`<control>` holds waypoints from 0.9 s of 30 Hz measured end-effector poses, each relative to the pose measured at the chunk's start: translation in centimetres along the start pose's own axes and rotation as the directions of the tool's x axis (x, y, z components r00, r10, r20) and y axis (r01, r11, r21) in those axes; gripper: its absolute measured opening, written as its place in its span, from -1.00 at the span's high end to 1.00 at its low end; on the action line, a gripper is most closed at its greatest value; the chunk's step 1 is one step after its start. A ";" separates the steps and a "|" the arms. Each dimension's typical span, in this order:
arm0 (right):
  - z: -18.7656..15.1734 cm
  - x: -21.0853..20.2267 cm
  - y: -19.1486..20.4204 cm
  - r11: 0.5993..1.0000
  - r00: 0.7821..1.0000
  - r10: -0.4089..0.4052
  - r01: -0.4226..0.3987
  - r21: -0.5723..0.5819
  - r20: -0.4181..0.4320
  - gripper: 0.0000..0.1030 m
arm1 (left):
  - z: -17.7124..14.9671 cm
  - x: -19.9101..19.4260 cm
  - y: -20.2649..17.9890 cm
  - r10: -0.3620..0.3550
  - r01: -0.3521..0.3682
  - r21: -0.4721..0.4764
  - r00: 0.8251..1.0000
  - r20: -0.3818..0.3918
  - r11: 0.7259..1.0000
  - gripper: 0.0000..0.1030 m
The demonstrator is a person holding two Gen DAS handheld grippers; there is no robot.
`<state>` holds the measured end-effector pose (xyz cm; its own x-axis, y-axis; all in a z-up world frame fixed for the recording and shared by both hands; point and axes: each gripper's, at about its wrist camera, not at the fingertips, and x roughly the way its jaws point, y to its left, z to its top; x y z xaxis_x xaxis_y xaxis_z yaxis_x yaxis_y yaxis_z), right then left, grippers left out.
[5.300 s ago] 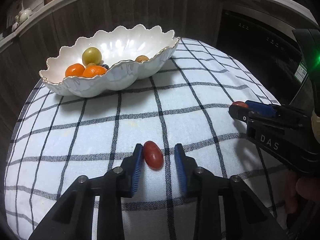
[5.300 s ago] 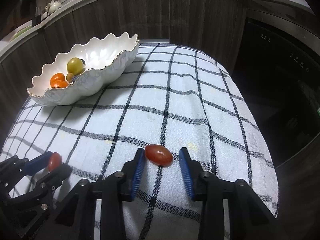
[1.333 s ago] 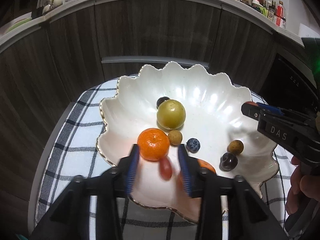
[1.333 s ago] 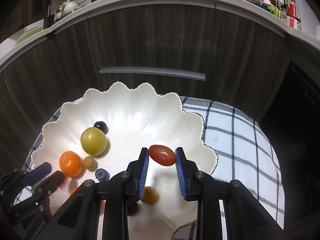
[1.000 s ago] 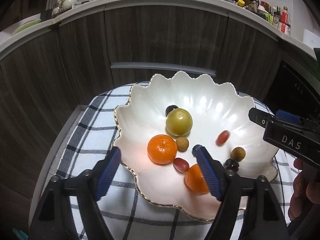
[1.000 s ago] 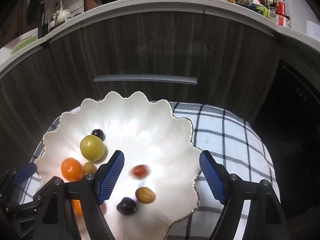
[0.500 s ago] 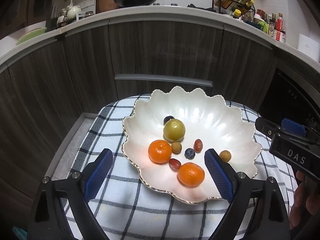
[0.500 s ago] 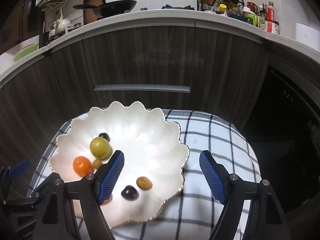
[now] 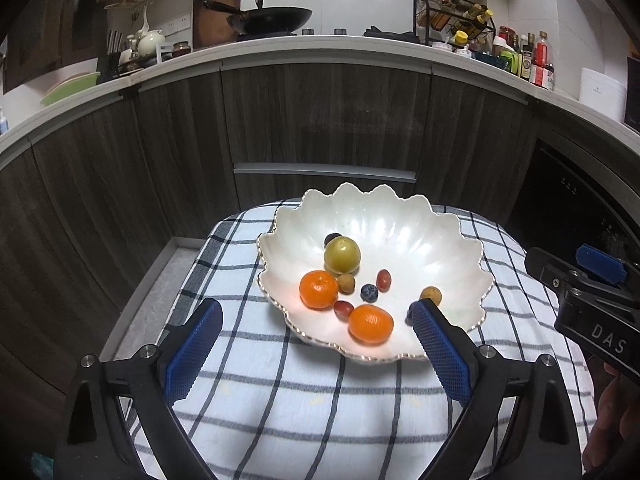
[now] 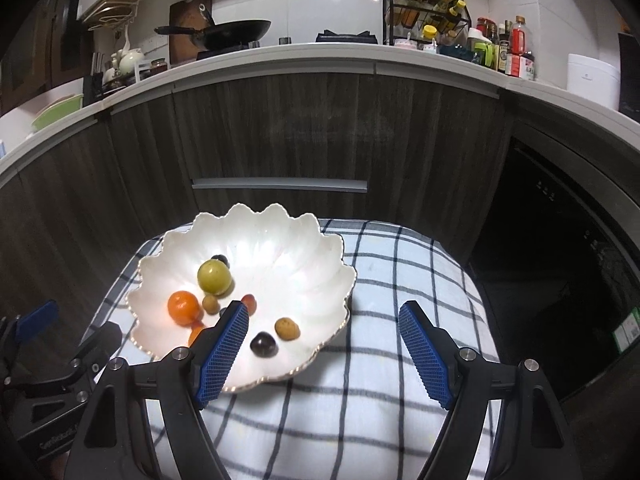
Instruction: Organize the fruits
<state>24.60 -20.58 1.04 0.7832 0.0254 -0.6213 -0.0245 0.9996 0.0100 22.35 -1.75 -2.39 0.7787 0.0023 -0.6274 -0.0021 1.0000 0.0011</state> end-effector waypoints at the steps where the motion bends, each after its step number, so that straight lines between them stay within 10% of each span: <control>1: -0.2 -0.5 0.1 1.000 1.000 0.000 0.000 -0.003 0.003 -0.52 | -0.2 -0.3 0.0 0.000 0.000 -0.001 1.000 0.001 1.000 -0.88; 27: -8.0 -11.1 -0.4 0.999 0.998 -0.023 0.022 0.026 0.050 -0.52 | -7.2 -10.2 -0.3 -0.008 0.005 0.076 0.999 0.044 0.997 -0.88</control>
<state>10.95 -21.31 1.71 0.8135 0.0026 -0.5816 0.0087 0.9998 0.0166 9.89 -2.03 -1.58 0.8053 -0.0060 -0.5928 0.0496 0.9971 0.0572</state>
